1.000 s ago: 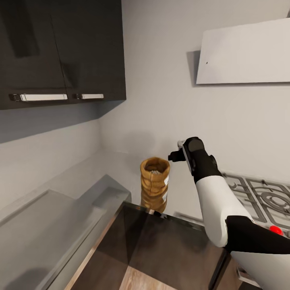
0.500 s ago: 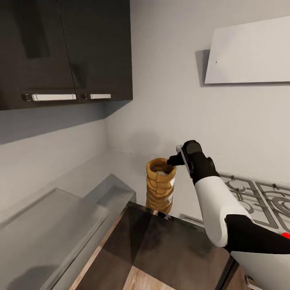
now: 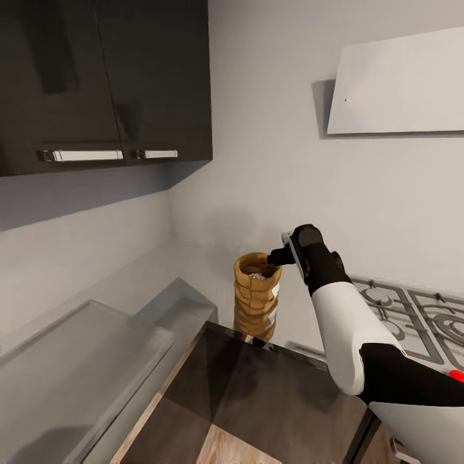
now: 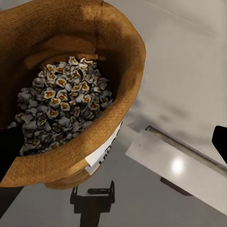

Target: In the kitchen, take the popcorn bag from the countertop, put it into the microwave, and heat it until the popcorn is cooked so the cooked popcorn ends up inside the bag.

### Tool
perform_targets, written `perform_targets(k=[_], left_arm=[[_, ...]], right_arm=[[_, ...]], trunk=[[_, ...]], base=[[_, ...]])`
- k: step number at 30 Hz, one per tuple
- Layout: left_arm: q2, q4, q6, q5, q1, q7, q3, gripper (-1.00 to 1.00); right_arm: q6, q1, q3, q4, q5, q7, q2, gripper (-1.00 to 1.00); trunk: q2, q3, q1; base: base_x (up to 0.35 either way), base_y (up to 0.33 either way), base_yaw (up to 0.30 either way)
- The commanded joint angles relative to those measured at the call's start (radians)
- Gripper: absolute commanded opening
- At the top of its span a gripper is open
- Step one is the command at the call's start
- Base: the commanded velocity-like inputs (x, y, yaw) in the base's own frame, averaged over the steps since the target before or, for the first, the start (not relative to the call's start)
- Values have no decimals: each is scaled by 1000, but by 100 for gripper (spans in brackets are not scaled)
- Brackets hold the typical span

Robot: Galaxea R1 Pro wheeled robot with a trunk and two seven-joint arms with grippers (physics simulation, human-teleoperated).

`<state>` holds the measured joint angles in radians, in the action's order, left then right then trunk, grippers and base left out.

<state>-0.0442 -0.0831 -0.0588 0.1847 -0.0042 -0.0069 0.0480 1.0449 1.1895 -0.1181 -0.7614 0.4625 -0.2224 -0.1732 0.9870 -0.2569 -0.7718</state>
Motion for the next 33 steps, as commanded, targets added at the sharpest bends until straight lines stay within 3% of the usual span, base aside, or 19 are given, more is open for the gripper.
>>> perform_targets(k=[1,12,24,33], left_arm=[[0,0,-3,4,0,-1,5,100],[0,0,-3,4,0,-1,4,100],[0,0,-3,4,0,-1,4,100],[-2,0,-3,9,0,-1,4,100]], right_arm=[[2,1,-5,-1,11,-8,-1,100],[2,1,-5,1,10,-7,-1,100],[2,1,-5,1,11,-6,-1,100],[2,1,-42,-19,10,6,-1,100]], trunk=[[1,-1,0],[1,0,0],[1,0,0],[1,0,0]], base=[[-2,0,0],[0,0,129],[0,0,8],[0,0,0]])
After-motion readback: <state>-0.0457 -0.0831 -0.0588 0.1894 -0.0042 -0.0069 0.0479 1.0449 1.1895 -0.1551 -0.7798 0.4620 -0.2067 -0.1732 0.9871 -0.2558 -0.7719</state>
